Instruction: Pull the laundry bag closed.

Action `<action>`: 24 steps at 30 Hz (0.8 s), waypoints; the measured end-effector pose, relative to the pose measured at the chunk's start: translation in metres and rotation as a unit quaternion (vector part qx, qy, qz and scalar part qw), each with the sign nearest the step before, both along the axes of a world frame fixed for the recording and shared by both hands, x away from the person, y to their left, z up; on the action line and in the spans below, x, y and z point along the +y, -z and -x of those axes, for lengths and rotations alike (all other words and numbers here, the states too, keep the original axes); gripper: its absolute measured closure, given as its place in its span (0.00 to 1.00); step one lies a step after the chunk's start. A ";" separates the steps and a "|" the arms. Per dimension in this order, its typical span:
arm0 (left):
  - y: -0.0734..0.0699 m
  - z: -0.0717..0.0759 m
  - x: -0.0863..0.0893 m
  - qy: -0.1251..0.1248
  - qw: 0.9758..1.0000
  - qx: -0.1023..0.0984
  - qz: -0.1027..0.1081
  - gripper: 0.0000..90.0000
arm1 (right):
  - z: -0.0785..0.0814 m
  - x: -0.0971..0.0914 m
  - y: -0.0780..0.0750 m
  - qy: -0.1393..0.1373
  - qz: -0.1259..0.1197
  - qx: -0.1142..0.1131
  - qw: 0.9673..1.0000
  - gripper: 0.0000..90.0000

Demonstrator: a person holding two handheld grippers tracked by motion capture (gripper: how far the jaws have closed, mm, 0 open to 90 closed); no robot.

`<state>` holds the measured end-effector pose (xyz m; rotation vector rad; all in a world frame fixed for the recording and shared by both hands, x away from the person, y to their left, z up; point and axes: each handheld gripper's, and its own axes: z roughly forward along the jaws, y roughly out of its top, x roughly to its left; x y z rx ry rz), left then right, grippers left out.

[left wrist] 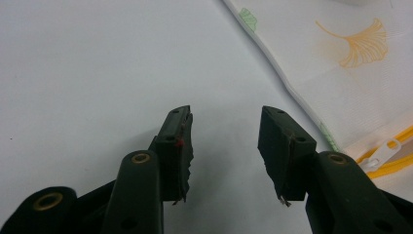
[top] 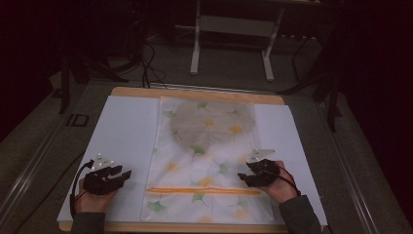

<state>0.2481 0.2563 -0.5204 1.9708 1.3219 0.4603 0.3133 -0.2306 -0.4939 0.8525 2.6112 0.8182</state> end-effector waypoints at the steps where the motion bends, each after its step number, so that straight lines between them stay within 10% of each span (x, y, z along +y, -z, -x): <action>1: 0.000 0.000 0.000 0.001 1.000 0.001 0.000 0.62 | 0.000 0.002 -0.001 -0.003 0.000 0.000 1.000 0.49; 24: 0.002 0.000 0.000 0.010 1.000 0.004 -0.003 0.62 | -0.005 0.048 -0.011 -0.078 0.008 0.009 0.997 0.53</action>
